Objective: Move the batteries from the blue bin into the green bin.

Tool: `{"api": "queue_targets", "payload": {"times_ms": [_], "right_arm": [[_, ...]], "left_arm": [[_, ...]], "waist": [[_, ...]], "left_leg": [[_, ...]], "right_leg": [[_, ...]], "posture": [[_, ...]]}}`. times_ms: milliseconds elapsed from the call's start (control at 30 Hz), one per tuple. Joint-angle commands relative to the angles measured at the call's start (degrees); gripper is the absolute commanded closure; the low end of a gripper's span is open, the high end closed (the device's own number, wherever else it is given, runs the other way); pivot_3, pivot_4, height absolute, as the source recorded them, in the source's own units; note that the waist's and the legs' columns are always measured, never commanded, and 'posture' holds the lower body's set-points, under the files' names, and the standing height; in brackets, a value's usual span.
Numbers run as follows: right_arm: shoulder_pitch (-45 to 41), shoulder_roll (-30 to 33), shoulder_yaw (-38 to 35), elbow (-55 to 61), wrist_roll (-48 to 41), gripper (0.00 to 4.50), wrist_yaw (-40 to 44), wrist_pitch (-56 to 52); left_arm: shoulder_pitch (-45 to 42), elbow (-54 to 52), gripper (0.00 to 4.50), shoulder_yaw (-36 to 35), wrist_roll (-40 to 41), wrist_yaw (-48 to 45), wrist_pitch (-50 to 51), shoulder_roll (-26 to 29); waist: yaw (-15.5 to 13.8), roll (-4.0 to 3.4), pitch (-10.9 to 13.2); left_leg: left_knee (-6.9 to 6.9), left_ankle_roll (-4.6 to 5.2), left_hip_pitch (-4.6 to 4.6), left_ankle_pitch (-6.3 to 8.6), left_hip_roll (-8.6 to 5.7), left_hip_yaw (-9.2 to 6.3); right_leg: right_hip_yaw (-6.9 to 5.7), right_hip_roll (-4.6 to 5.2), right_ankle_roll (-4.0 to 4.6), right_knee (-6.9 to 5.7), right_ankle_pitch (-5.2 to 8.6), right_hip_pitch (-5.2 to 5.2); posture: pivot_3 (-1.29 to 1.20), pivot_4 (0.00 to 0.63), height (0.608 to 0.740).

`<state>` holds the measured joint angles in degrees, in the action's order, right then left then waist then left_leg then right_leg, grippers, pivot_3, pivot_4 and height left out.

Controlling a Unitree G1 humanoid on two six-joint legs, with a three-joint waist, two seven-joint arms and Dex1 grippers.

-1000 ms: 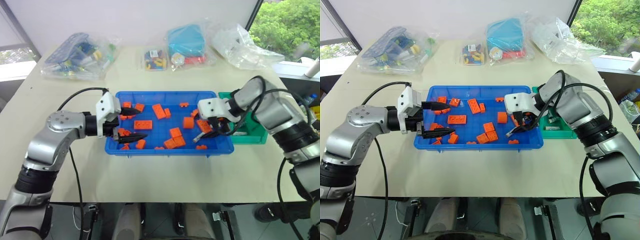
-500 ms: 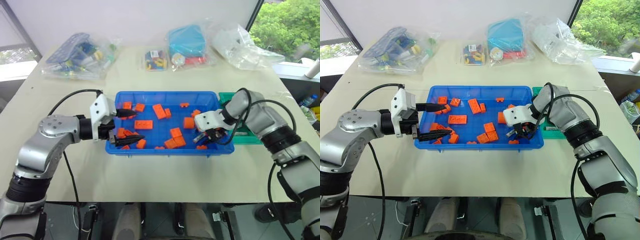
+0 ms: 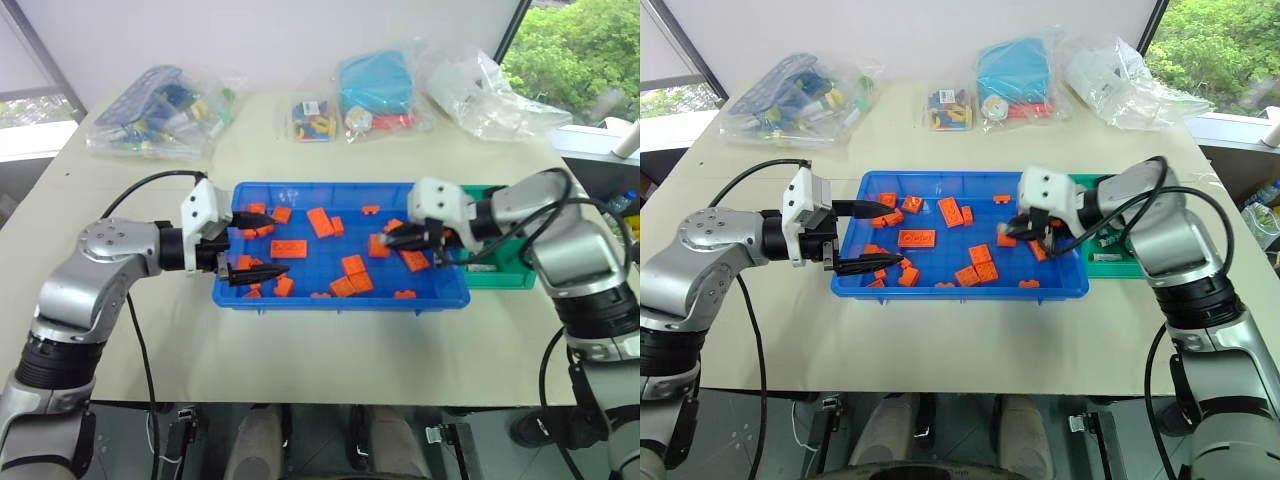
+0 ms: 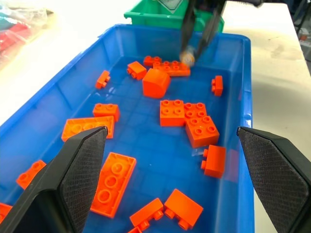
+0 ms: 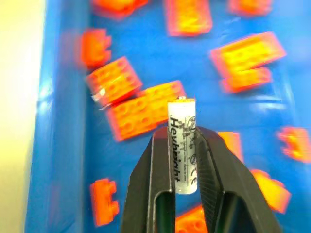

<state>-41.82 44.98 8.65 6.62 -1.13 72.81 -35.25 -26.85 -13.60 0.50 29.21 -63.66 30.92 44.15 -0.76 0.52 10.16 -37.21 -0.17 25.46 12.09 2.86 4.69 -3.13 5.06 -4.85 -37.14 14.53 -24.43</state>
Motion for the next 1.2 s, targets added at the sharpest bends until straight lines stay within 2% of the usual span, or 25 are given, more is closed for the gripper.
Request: {"api": "queue_targets", "payload": {"times_ms": [33, 167, 333, 400, 433, 600, 800, 967, 1067, 1200], "right_arm": [[-0.7, 2.7, -11.3, 4.1, -1.1, 4.10, -9.2, -11.1], [1.1, 5.1, -18.6, 7.3, -3.4, 4.10, -14.1, -20.5], [7.7, 7.2, -22.2, 10.7, -4.4, 4.10, -19.0, -25.0], [9.9, 6.6, -22.2, 11.5, -5.1, 3.29, -20.7, -25.5], [10.7, 6.7, -21.9, 11.7, -5.1, 3.03, -21.7, -24.9], [12.5, 7.1, -23.2, 11.8, -7.7, 0.58, -23.1, -23.4], [20.1, 11.0, -35.3, 10.2, -17.3, 0.58, -13.3, -17.9], [30.9, 15.4, -43.8, 3.1, -20.3, 0.58, -5.2, -10.7], [34.8, 16.4, -46.0, -3.1, -21.1, 0.58, -2.5, -7.1], [36.8, 17.3, -45.1, -7.6, -21.7, 0.58, -1.3, -4.6]], "left_arm": [[-1.8, 1.2, 0.00, 0.1, -0.1, -1.4, -1.7, -0.2], [-2.8, 3.6, 0.00, 0.3, -0.3, -2.2, -2.4, -0.5], [-4.1, 5.7, 0.00, 0.8, -0.9, -3.0, -3.3, -1.2], [-5.3, 7.1, 0.00, 1.3, -1.3, -3.3, -3.8, -1.7], [-5.7, 7.5, 0.00, 1.4, -1.5, -3.5, -4.0, -1.9], [-6.7, 8.4, 0.00, 0.7, -1.3, -3.9, -3.7, -2.1], [-4.1, 8.4, 0.00, -3.2, 0.2, -3.7, -2.2, 0.1], [-0.4, 10.0, 0.00, -10.9, 3.2, -4.0, 1.0, 5.3], [2.6, 13.0, 0.00, -15.0, 2.8, -3.7, 0.6, 8.5], [4.4, 15.9, 0.00, -17.9, 2.3, -2.7, -0.4, 10.2]], "waist": [[0.0, 0.00, 0.0], [0.1, 0.00, 0.0], [0.2, 0.00, 0.0], [0.1, 0.00, 0.0], [0.1, 0.00, 0.0], [0.2, 0.00, 0.0], [-0.1, 0.01, 0.0], [0.2, 0.03, 0.0], [0.5, 0.02, 0.0], [0.5, 0.01, 0.0]], "left_leg": [[0.00, 0.00, 0.00, 0.00, 0.00, 0.00], [0.04, 0.01, 0.01, 0.00, 0.00, 0.00], [0.06, 0.01, -0.01, 0.01, 0.01, 0.00], [0.06, 0.02, -0.01, 0.01, 0.01, 0.00], [0.06, 0.02, -0.01, 0.01, 0.01, 0.01], [0.04, 0.02, 0.00, 0.01, 0.00, 0.00], [0.04, 0.02, 0.03, 0.01, -0.01, -0.02], [0.05, 0.02, -0.03, 0.01, 0.00, -0.04], [0.08, 0.02, -0.08, 0.01, 0.02, -0.02], [0.08, 0.02, -0.10, 0.01, 0.02, -0.01]], "right_leg": [[0.00, 0.00, 0.00, 0.00, 0.00, 0.00], [0.00, 0.00, 0.01, 0.02, 0.00, -0.01], [0.01, 0.00, 0.01, 0.02, 0.00, -0.01], [0.01, 0.00, 0.01, 0.02, 0.00, -0.02], [0.02, 0.00, 0.01, 0.02, 0.00, -0.02], [0.02, -0.01, 0.00, 0.02, 0.00, -0.02], [0.01, -0.01, -0.01, 0.04, 0.00, -0.01], [0.01, -0.01, 0.00, 0.06, 0.01, 0.04], [0.01, -0.02, 0.00, 0.06, 0.01, 0.04], [0.01, -0.01, 0.02, 0.05, 0.02, 0.05]], "posture": [[0.00, 0.150, 0.736], [0.00, 0.150, 0.736], [0.00, 0.150, 0.736], [0.00, 0.150, 0.736], [0.00, 0.150, 0.736], [0.00, 0.150, 0.736], [0.00, 0.150, 0.736], [0.00, 0.150, 0.736], [0.00, 0.150, 0.736], [0.00, 0.150, 0.736]]}}
